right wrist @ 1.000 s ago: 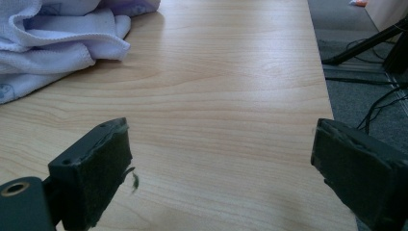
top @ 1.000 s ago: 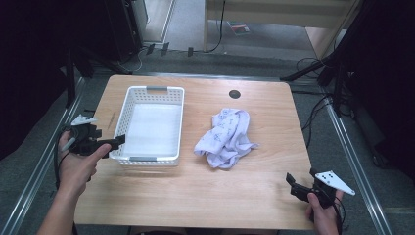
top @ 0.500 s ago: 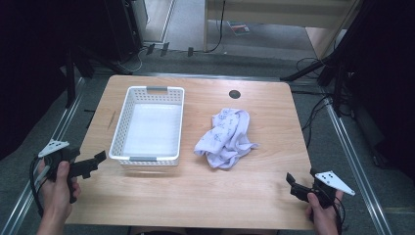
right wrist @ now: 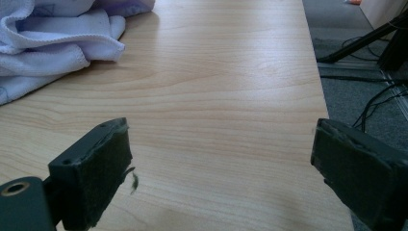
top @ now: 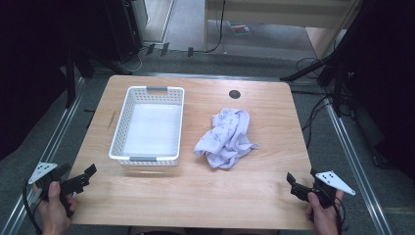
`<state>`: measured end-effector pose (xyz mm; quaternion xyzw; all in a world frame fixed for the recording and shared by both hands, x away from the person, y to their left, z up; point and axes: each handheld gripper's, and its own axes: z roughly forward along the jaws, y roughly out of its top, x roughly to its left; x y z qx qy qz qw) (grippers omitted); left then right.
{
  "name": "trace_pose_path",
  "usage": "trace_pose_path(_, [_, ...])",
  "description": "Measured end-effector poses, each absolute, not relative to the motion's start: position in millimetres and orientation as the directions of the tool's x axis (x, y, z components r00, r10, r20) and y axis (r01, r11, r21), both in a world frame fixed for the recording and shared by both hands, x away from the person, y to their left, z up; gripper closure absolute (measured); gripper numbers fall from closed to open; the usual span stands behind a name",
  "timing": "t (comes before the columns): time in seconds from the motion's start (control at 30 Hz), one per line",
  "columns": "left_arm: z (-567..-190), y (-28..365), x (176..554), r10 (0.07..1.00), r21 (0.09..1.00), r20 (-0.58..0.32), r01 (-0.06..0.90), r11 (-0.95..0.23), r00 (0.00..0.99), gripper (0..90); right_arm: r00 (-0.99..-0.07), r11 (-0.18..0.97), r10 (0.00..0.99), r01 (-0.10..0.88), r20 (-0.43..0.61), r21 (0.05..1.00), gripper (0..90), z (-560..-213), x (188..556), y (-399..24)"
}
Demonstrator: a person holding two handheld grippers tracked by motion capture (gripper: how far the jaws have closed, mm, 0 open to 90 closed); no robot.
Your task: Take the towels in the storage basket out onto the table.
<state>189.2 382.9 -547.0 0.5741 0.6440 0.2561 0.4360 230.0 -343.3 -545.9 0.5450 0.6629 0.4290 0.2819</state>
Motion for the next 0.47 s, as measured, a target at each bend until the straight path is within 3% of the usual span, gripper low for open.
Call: trace_pose_path(0.47, [-549.4, 376.8, 189.8, 0.967, 0.842, -0.245, 0.508, 0.18, 0.063, 0.0, -0.249, 0.044, 0.965, 0.478, 0.087, 0.877, 6.7, -545.9, 229.6, -343.0])
